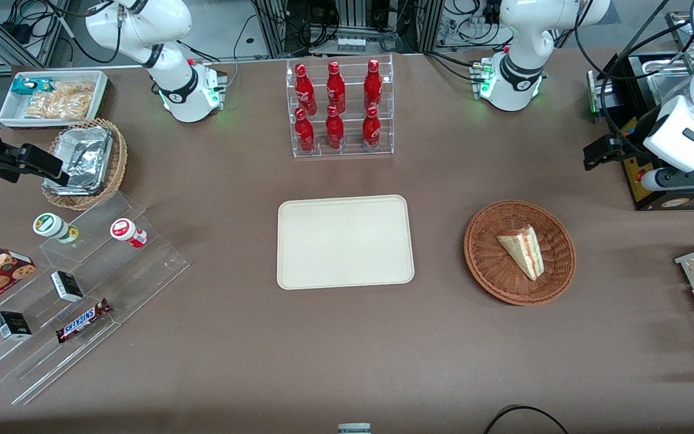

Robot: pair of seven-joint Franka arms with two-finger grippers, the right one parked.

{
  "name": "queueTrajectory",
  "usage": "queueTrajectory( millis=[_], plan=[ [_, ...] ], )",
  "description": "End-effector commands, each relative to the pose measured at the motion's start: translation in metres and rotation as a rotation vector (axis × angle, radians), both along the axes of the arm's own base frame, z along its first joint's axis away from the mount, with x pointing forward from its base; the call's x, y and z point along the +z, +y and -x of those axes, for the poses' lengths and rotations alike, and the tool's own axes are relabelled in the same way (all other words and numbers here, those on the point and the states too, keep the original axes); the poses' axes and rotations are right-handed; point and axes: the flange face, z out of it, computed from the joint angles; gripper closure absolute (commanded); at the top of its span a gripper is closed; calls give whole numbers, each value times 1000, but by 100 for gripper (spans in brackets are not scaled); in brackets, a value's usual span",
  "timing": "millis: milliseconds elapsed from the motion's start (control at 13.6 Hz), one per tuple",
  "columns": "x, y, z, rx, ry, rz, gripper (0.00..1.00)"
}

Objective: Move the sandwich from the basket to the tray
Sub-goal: 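Lower the open left gripper over the wrapped sandwich in the wicker basket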

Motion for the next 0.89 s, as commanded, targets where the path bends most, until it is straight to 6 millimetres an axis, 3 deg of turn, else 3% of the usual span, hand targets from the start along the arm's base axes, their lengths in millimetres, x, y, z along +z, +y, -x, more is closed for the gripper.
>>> queueTrajectory(
  millis=[0,148,221,369,811],
  plan=[
    [3,-2,-1,-16,-14,-7,0],
    [-7,-2,-3,-17,9,-14,0],
    [-22,0,-5,-18,41,-27,0],
    [-78,0,-11,-22,126,-37,0],
    [-210,-9,-11,-44,34,-25,0]
  ],
)
